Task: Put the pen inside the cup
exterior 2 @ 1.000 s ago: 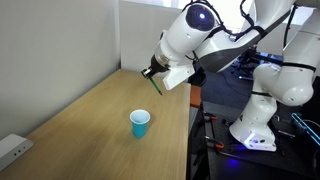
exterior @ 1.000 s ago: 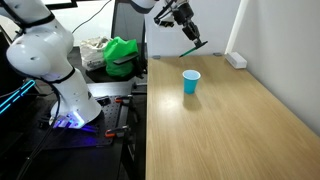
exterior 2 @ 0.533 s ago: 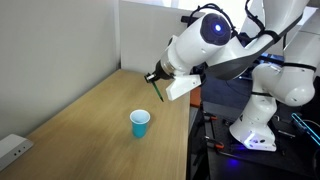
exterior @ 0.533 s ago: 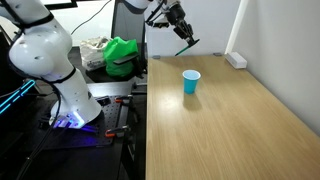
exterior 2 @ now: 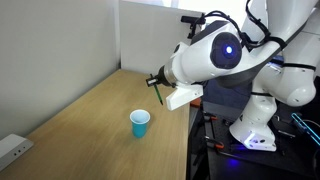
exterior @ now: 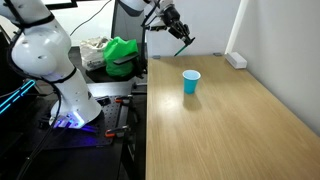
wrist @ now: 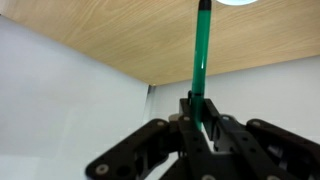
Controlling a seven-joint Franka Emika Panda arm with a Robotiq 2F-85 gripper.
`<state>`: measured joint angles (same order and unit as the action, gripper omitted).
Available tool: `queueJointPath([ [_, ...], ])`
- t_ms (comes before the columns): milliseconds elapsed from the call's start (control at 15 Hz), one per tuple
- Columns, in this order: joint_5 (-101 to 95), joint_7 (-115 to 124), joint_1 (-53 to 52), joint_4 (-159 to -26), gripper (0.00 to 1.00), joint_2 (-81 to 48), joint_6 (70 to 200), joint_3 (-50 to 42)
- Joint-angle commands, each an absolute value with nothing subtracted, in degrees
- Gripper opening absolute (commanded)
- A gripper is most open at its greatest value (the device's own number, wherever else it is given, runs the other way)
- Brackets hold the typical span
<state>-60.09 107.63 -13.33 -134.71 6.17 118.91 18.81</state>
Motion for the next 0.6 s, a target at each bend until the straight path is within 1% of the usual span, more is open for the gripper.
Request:
queueJointPath([
  [0,-62.8,110.9,-14.7,-131.5,0.04,2.1,115.8,19.1],
  [333,-66.7,114.0,-15.9,-127.5,0.04,-3.5,113.5,18.7],
  [533,-68.9,117.2,-17.1,-125.0,0.04,-6.6,109.9,18.6],
])
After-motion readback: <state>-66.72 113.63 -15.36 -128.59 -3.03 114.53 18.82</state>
